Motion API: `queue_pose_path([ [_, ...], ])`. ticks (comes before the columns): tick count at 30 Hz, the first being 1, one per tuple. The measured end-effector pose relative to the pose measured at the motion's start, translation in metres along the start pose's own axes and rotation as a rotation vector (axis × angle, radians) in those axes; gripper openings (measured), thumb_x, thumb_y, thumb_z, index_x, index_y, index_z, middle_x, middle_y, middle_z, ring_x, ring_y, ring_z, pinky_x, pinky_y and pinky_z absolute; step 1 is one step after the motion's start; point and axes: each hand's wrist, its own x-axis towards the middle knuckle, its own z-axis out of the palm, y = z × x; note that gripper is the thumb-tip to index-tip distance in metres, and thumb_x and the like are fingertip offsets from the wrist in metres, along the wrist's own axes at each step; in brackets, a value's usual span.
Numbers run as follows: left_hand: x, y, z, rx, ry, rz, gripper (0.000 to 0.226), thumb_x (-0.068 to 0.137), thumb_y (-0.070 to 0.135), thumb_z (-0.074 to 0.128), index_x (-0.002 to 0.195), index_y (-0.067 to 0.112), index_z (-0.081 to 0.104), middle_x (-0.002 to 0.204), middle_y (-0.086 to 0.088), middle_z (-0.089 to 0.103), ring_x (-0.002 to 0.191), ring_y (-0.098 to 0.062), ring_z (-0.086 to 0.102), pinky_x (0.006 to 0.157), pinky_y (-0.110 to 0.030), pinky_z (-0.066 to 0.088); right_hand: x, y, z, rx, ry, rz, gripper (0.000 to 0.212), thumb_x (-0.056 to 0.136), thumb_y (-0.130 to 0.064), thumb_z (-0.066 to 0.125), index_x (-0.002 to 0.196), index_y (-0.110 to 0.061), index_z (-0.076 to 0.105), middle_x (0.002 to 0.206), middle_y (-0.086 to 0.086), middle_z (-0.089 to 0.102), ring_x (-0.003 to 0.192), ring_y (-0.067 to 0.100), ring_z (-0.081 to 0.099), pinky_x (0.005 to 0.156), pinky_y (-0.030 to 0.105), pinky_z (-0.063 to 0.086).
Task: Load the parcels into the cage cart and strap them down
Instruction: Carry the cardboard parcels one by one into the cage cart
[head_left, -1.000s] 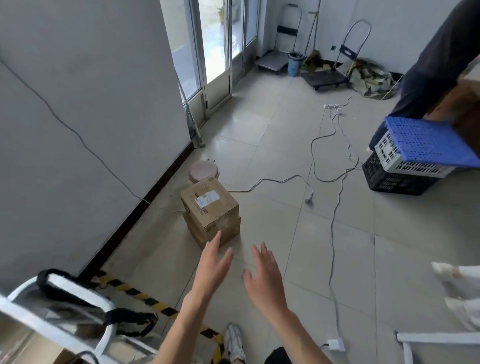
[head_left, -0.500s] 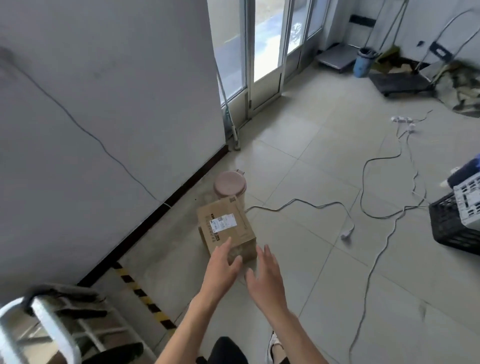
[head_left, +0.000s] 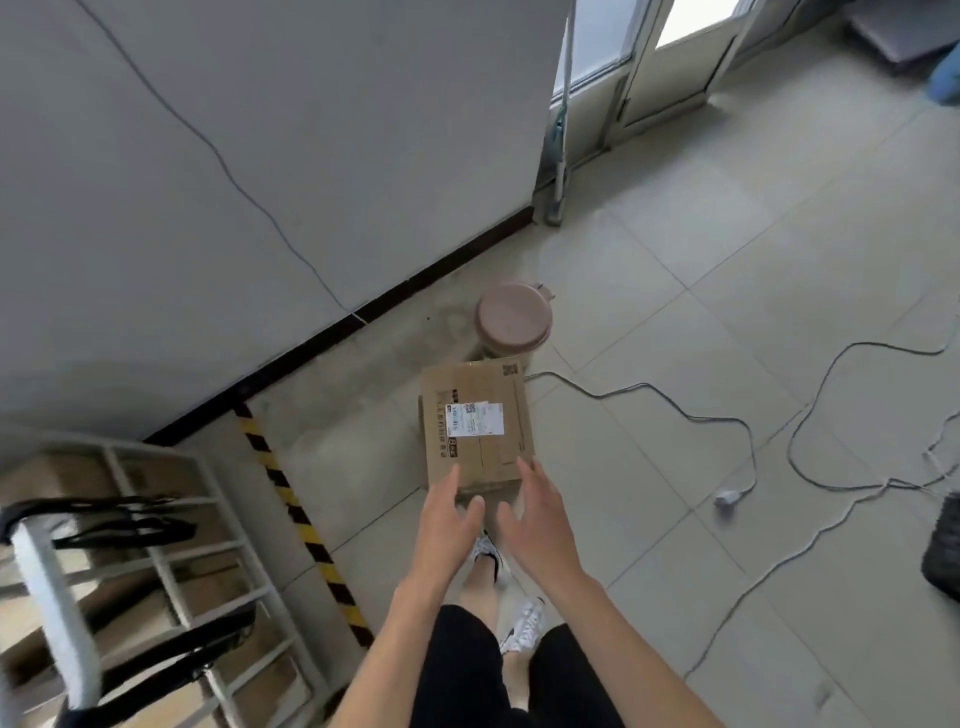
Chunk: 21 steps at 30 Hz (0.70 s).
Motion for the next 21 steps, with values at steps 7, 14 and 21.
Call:
queue_pose_path([
  [7, 0.112, -0.007, -0.008, 0.019, 0.030, -0.051, 0.056, 0.096, 0.021, 0.049, 0.150, 0.031, 0.040, 0.144, 0.004, 0.053, 0.135, -0.020, 0.041, 0.112, -0.046, 0.039, 0.099, -0.005, 0.001, -0.073, -0.090, 0.018, 0.067, 0.099, -0.025, 0.050, 0.158, -0.022, 0.020, 0.167, -0.001, 0.013, 0.152, 0.019, 0.014, 0.123, 0.042, 0.021],
  [14, 0.215, -0.057, 0.008, 0.073, 0.025, -0.256, 0.064, 0.097, 0.026, 0.051, 0.157, 0.025, 0.029, 0.161, 0.000, 0.034, 0.154, -0.030, 0.015, 0.124, -0.048, 0.017, 0.204, 0.023, 0.027, -0.079, -0.133, 0.097, 0.066, 0.096, -0.021, 0.050, 0.156, -0.021, 0.024, 0.165, 0.005, 0.018, 0.152, 0.022, 0.016, 0.117, 0.040, 0.025],
  [21, 0.298, -0.129, 0.046, 0.010, 0.016, -0.433, 0.071, 0.095, 0.036, 0.057, 0.158, 0.024, 0.025, 0.161, 0.000, 0.033, 0.152, -0.029, 0.019, 0.120, -0.048, 0.022, 0.303, 0.089, 0.065, -0.107, -0.201, 0.226, 0.072, 0.091, -0.019, 0.055, 0.156, -0.016, 0.025, 0.158, 0.011, 0.032, 0.148, 0.028, 0.025, 0.116, 0.049, 0.032],
])
